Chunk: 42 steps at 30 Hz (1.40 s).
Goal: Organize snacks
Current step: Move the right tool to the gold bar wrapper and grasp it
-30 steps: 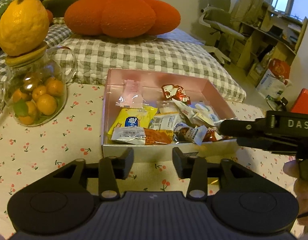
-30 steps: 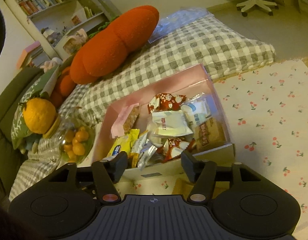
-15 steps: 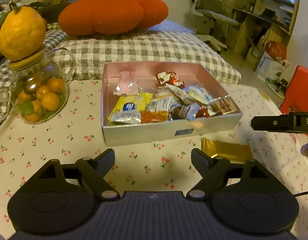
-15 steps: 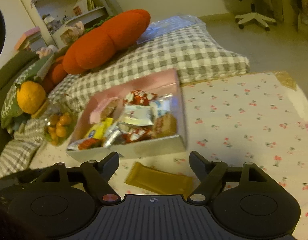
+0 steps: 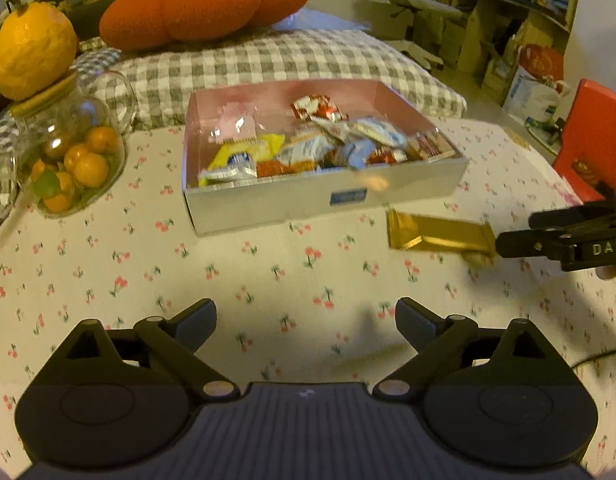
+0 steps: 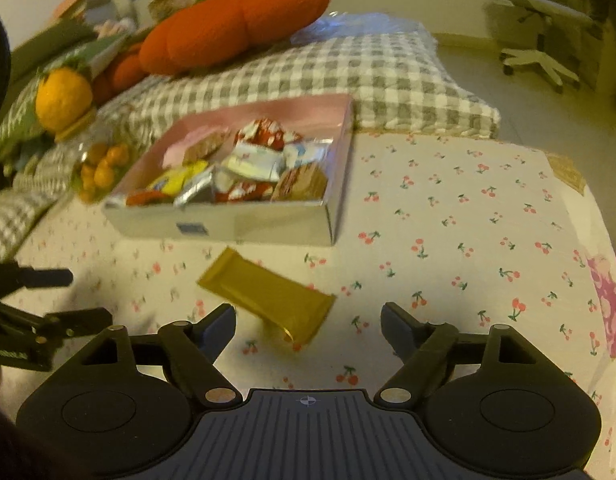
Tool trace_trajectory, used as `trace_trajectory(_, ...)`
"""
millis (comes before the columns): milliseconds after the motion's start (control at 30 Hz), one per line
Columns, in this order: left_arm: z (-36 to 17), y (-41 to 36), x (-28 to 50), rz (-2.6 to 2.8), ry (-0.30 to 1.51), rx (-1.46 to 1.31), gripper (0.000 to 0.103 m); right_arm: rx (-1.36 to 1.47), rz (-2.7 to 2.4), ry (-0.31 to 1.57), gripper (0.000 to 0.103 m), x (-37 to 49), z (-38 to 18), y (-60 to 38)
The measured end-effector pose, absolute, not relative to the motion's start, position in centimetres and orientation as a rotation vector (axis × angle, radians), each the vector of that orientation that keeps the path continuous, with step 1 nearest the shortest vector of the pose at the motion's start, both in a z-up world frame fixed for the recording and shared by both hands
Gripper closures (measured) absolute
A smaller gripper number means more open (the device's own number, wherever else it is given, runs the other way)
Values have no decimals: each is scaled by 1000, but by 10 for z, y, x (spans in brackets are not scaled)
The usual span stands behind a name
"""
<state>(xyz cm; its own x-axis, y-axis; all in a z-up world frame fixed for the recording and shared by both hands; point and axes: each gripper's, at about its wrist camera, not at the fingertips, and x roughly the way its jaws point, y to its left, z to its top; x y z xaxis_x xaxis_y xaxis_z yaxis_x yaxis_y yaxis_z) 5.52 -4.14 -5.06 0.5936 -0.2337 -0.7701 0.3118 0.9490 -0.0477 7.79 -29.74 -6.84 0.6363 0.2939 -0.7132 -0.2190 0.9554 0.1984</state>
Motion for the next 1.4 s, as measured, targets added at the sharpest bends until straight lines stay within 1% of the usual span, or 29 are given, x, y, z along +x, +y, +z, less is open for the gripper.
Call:
trace_trajectory(267, -65, -41, 39, -347, 897, 119, 7, -67, 321, 853, 21, 87, -89, -274)
trace_trajectory(333, -68, -41, 37, -358, 896, 124, 6, -89, 314, 840, 15, 90, -93, -271)
trace_trajectory(400, -71, -41, 35, -370, 902, 132, 5, -97, 308, 825, 12, 94, -94, -269)
trace_trajectory(700, -77, -41, 36, -378, 914, 146, 3, -71, 310, 792, 12, 109, -96, -259)
trace_trajectory(800, -77, -41, 36, -379, 916, 150, 2, -80, 321, 783, 14, 109, -96, -253)
trace_trajectory(833, -77, -42, 36, -379, 916, 152, 2, -80, 328, 781, 16, 109, -95, -251)
trace_trajectory(867, -77, -42, 36, -380, 916, 155, 2, -79, 335, 777, 21, 108, -95, -249)
trace_trajectory(900, -77, -42, 36, -381, 916, 158, 2, -81, 341, 776, 27, 107, -94, -247)
trace_trajectory(933, -77, -43, 36, -381, 916, 160, 2, -81, 351, 774, 31, 106, -93, -246)
trace_trajectory(967, -77, -44, 36, -380, 917, 162, 1, -83, 362, 774, 39, 105, -91, -244)
trace_trajectory(1000, -77, -44, 36, -380, 918, 164, 1, -88, 371, 773, 44, 104, -90, -243)
trace_trajectory(1033, -77, -45, 37, -379, 918, 166, 1, -94, 379, 773, 47, 103, -89, -241)
trace_trajectory(1100, -77, -46, 37, -378, 919, 168, 1, -100, 395, 774, 56, 100, -88, -238)
trace_trajectory(1267, -77, -46, 37, -376, 920, 169, 1, -110, 423, 780, 67, 97, -85, -231)
trace_trajectory(1333, -76, -47, 38, -374, 917, 172, 1, -107, 441, 782, 74, 96, -84, -229)
trace_trajectory(1400, -75, -47, 39, -373, 913, 174, 1, -107, 461, 783, 75, 93, -81, -227)
